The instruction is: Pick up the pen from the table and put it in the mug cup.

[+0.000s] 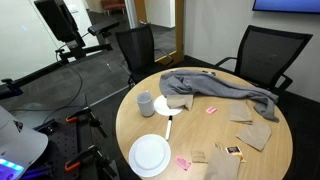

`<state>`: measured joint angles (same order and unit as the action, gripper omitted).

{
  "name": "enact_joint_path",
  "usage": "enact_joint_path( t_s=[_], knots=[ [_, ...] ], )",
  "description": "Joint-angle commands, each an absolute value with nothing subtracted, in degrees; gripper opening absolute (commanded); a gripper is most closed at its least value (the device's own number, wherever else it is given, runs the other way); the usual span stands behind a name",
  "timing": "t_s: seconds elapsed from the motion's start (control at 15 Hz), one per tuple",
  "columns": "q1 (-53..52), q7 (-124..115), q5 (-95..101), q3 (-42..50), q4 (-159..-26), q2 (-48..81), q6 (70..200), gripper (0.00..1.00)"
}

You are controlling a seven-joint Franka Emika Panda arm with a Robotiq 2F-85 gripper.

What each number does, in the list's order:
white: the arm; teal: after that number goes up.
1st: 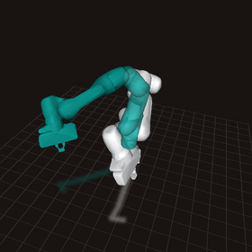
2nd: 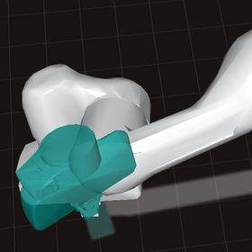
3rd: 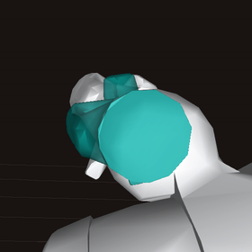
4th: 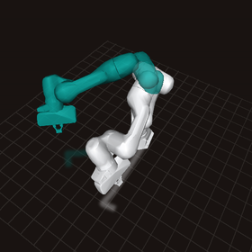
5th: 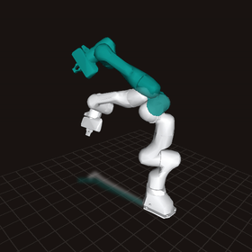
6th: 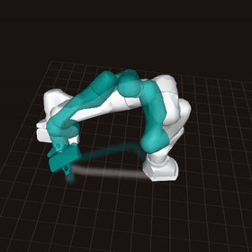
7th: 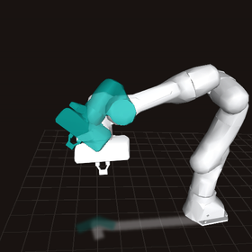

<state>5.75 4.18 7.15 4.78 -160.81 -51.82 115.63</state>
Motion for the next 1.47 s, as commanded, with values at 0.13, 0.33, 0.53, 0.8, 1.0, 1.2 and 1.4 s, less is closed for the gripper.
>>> enact_joint_path(
  t_s=[0.13, 0.33, 0.53, 0.8, 1.0, 1.2, 1.4],
  knots=[
    [5.68, 4.13, 7.16, 4.81, -160.96, -51.56, 115.45, 1.00],
    [5.68, 4.13, 7.15, 4.81, -160.96, -51.49, 115.45, 1.00],
    [5.56, 4.12, 7.19, 4.78, -160.88, -51.12, 116.51, 1.00],
    [4.00, 6.31, 6.86, 5.86, -160.63, -48.29, 122.98, 1.00],
    [2.85, 9.28, 6.87, 6.67, -159.62, -43.78, 127.76, 1.00],
    [0.79, 14.17, 5.94, 8.63, -157.70, -37.63, 131.35, 1.00],
    [-1.38, 20.15, 5.40, 10.28, -155.86, -31.31, 134.22, 1.00]
  ],
)
